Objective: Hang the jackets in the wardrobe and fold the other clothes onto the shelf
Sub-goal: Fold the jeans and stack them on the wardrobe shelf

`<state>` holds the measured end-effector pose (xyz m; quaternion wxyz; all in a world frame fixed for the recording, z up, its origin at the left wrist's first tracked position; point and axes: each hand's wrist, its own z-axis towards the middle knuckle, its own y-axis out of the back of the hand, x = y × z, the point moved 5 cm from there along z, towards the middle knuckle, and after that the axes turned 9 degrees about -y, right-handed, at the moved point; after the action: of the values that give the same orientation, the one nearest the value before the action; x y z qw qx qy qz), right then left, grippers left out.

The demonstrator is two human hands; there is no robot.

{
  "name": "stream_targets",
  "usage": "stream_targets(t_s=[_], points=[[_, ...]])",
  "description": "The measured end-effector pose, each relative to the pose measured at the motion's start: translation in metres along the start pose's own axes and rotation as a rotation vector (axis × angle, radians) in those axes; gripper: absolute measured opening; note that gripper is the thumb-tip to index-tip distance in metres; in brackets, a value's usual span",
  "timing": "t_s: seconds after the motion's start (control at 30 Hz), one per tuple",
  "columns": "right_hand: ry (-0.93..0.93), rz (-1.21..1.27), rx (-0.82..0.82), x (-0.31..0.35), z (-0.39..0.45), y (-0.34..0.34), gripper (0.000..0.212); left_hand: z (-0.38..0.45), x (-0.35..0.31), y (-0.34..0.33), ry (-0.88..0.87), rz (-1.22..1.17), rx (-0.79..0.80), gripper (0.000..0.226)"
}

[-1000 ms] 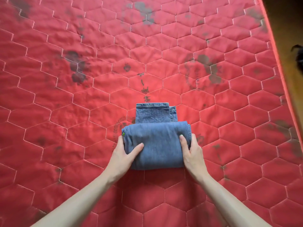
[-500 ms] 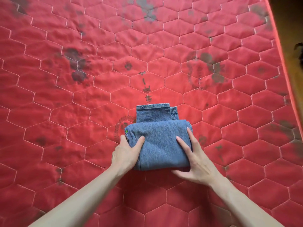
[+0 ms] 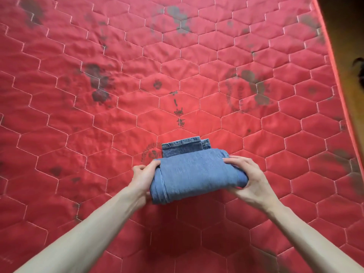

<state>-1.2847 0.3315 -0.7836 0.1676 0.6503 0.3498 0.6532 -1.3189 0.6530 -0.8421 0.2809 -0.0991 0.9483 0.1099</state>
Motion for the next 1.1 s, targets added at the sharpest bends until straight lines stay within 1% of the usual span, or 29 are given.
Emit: stream_targets(t_s=[0.03,0.1,0.17,0.2,0.27,0.33,0.37,0.4,0.43,0.47,0.5,0.53,0.6,0.63,0.7,0.73,0.8,0.83,0.9,0.93,0.97,1.0,1.03,1.1], points=[[0.017,-0.032,0.037,-0.003,0.001,-0.003,0.063,-0.001,-0.005,0.002,-0.117,0.136,-0.047,0.09],[0.057,-0.143,0.128,-0.011,-0.002,-0.012,0.069,-0.006,-0.012,-0.001,-0.334,0.447,-0.061,0.073],[0.014,-0.23,0.202,-0.025,-0.013,-0.02,0.079,-0.008,-0.019,-0.009,-0.544,0.646,-0.05,0.07],[-0.014,-0.25,0.223,-0.031,-0.02,-0.024,0.084,-0.008,-0.022,-0.013,-0.616,0.72,-0.05,0.071],[-0.022,-0.281,0.222,-0.038,-0.034,-0.032,0.09,-0.005,-0.025,-0.022,-0.702,0.825,-0.059,0.073],[-0.001,-0.3,0.193,-0.04,-0.042,-0.039,0.097,-0.005,-0.029,-0.027,-0.778,0.888,-0.11,0.073],[0.005,-0.301,0.179,-0.04,-0.044,-0.041,0.101,-0.009,-0.031,-0.029,-0.843,0.93,-0.154,0.071],[0.018,-0.305,0.165,-0.04,-0.046,-0.042,0.101,-0.016,-0.035,-0.031,-0.935,0.971,-0.192,0.066],[0.043,-0.318,0.145,-0.038,-0.046,-0.042,0.1,-0.023,-0.037,-0.034,-1.049,0.994,-0.202,0.056],[0.075,-0.338,0.122,-0.035,-0.046,-0.04,0.098,-0.03,-0.037,-0.036,-1.158,1.004,-0.154,0.044],[0.109,-0.358,0.103,-0.032,-0.045,-0.037,0.095,-0.034,-0.035,-0.037,-1.242,1.005,-0.058,0.037],[0.14,-0.369,0.09,-0.028,-0.042,-0.033,0.091,-0.036,-0.029,-0.036,-1.282,1.005,0.063,0.039],[0.18,-0.355,0.072,-0.021,-0.033,-0.026,0.082,-0.035,-0.017,-0.025,-1.279,0.992,0.281,0.057],[0.171,-0.309,0.069,-0.017,-0.027,-0.022,0.076,-0.035,-0.012,-0.016,-1.269,0.97,0.359,0.063],[0.093,-0.159,0.065,-0.009,-0.013,-0.013,0.068,-0.035,-0.007,0.0,-1.192,0.854,0.43,0.065],[0.047,-0.092,0.065,-0.005,-0.007,-0.01,0.064,-0.035,-0.006,0.005,-1.118,0.749,0.417,0.062],[-0.039,0.012,0.063,0.006,0.004,-0.005,0.059,-0.032,-0.009,0.009,-0.935,0.509,0.31,0.06],[-0.096,0.073,0.061,0.009,0.009,-0.003,0.061,-0.027,-0.012,0.007,-0.819,0.364,0.252,0.064],[-0.233,0.231,0.057,0.015,0.019,-0.002,0.069,-0.015,-0.017,0.006,-0.545,-0.03,0.158,0.078],[-0.28,0.275,0.047,0.019,0.026,-0.003,0.072,-0.01,-0.018,0.006,-0.405,-0.225,0.123,0.084],[-0.315,0.291,0.038,0.022,0.033,-0.005,0.07,-0.007,-0.02,0.007,-0.308,-0.366,0.101,0.088],[-0.345,0.3,0.034,0.026,0.041,-0.008,0.066,-0.007,-0.023,0.007,-0.267,-0.435,0.096,0.092],[-0.379,0.322,0.023,0.029,0.05,-0.011,0.062,-0.009,-0.026,0.008,-0.266,-0.461,0.092,0.097],[-0.476,0.357,-0.037,0.035,0.07,-0.019,0.06,-0.012,-0.029,0.008,-0.317,-0.456,0.077,0.102]])
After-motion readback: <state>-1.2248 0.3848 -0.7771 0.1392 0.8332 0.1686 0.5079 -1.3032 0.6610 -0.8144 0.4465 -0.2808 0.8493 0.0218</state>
